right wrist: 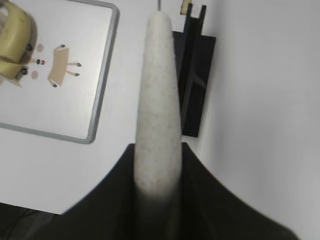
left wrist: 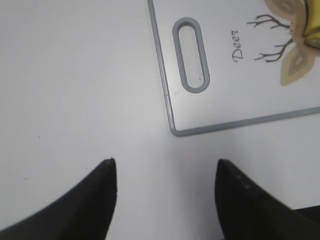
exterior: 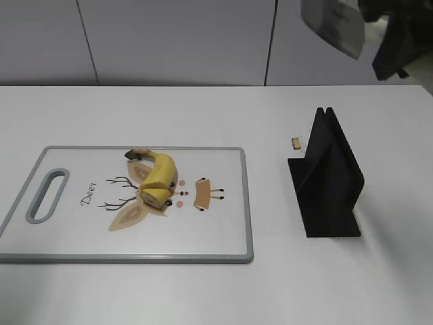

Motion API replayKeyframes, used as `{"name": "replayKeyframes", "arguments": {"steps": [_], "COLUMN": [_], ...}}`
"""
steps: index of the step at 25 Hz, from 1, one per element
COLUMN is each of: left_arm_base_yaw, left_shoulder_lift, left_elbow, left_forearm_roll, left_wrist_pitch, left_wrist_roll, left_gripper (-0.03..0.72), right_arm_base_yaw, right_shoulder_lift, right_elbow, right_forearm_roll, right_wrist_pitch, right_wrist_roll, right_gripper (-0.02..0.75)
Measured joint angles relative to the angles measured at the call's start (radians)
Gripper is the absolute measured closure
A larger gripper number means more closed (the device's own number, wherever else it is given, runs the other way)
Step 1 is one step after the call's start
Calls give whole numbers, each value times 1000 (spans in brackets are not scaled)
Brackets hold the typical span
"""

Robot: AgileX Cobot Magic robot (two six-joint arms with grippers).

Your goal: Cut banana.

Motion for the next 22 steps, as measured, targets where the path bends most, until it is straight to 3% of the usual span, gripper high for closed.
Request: {"name": "replayKeyframes", "arguments": {"steps": [5,12,22], "left_arm_base_yaw": [16,16,16], "left_shoulder_lift": [-133,-376,-720], "left_elbow": [154,352,491], "left_forearm_roll": [-16,-14,54], "left_wrist_pitch": [-20,-10,39], "left_wrist_roll": [-3,-67,-157], "left_gripper": [95,95,97], "right_arm_base_yaw": [-60,-66,-66], "right_shoulder_lift": [-45,-49,-34], "right_elbow": [126,241,286], "right_forearm_roll": [1,16,12], "right_wrist_pitch": [-41,-129,-187], "right_wrist_roll": [42,54,62], "right_gripper": [568,568,568]}}
